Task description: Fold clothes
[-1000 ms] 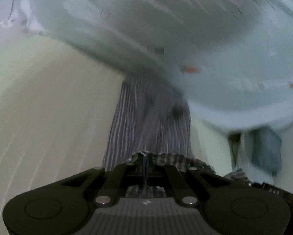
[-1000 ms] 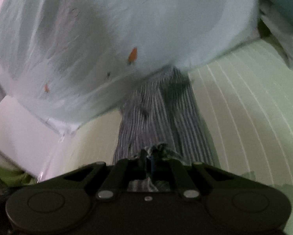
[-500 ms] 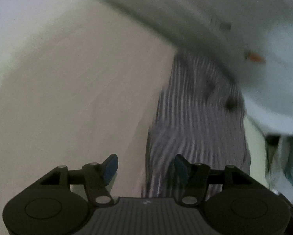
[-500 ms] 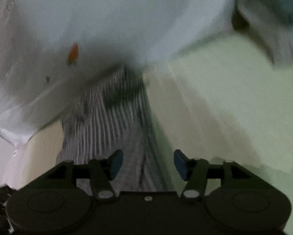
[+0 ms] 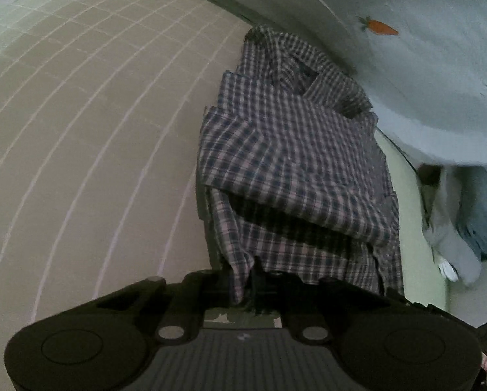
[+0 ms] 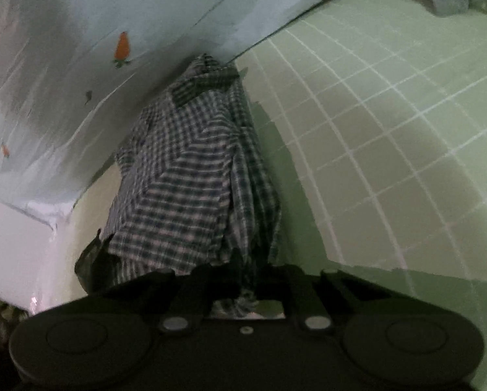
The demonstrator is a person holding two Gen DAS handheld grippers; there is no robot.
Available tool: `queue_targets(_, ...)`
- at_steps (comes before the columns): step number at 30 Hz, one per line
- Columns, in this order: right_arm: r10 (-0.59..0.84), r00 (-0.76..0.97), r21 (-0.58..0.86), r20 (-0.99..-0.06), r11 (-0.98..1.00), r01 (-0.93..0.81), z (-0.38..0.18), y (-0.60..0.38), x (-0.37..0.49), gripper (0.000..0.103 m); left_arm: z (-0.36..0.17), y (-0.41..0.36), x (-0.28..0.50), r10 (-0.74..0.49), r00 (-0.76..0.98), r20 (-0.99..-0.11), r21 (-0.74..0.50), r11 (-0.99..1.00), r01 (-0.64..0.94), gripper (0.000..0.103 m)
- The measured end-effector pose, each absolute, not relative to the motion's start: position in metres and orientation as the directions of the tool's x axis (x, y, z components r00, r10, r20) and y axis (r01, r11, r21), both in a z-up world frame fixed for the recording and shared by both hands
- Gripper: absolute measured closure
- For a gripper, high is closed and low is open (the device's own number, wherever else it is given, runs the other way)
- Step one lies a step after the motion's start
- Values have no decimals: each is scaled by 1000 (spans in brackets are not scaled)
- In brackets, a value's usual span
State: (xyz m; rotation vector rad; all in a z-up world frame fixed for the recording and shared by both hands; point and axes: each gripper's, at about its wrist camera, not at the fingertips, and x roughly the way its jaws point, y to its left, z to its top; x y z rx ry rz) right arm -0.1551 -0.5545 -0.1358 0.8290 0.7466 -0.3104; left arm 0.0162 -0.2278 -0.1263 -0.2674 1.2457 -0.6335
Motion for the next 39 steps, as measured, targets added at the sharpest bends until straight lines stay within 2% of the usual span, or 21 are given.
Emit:
queue_targets(3,49,680,530,-732,668,522,-131,-542,-185,97,-127,-210,-8,-572,130,-810,-514,799,311,92)
queue_targets(5,48,654,502,-755,684,529,-130,-531,-200,95,-130,-201,-17,-551,120,-826,-496,811,310,83)
queue_targets(6,38,646,487,-762,692,534,-130,-526,-206,92,-128,-198,-17,-541,137,-830,-484,820,305,82)
queue_targets(8,-5,660,477,-752,687,548,-123,-524,-207,78,-123,-194,-15,-522,180,-834,-460,837,295,72)
queue_targets(10,-50,673,468,-738,681,563,-115,-523,-206,56,-116,-191,-12,-505,229,-832,-437,851,291,64)
queue_targets(12,-70,715,496,-696,672,550,-106,-522,-207,55,-109,-188,-10,-488,276,-828,-413,864,289,51)
queue_targets(14,-79,753,529,-653,664,528,-99,-521,-205,48,-107,-188,-6,-467,300,-831,-388,875,289,32)
queue_targets(16,-48,775,562,-630,660,498,-100,-521,-202,44,-108,-192,-4,-443,303,-843,-358,885,298,27)
queue_targets(21,48,746,649,-664,532,543,-132,-532,-193,44,-118,-210,2,-385,268,-883,-278,889,363,27)
queue_targets(24,93,766,724,-636,416,550,-146,-544,-191,44,-124,-216,7,-392,248,-886,-282,880,383,27)
queue_targets(26,114,789,768,-603,352,536,-149,-552,-185,54,-126,-215,12,-389,248,-887,-278,879,387,27)
queue_targets(27,124,801,788,-586,318,527,-151,-556,-182,63,-126,-215,13,-387,248,-888,-276,880,387,27)
queue_targets(29,149,819,815,-554,297,497,-150,-559,-173,74,-127,-217,16,-386,247,-889,-277,882,382,27)
queue_targets(31,169,836,842,-522,260,473,-150,-562,-161,77,-127,-220,18,-387,246,-889,-281,883,375,27)
queue_targets(36,179,899,915,-400,144,378,-149,-570,-135,74,-125,-227,24,-396,258,-881,-280,877,390,26)
queue_targets(38,161,932,945,-325,87,315,-148,-574,-129,60,-125,-232,28,-396,266,-879,-275,876,396,26)
queue_targets(39,155,948,961,-278,47,274,-150,-577,-128,46,-124,-234,32,-396,270,-878,-275,878,393,26)
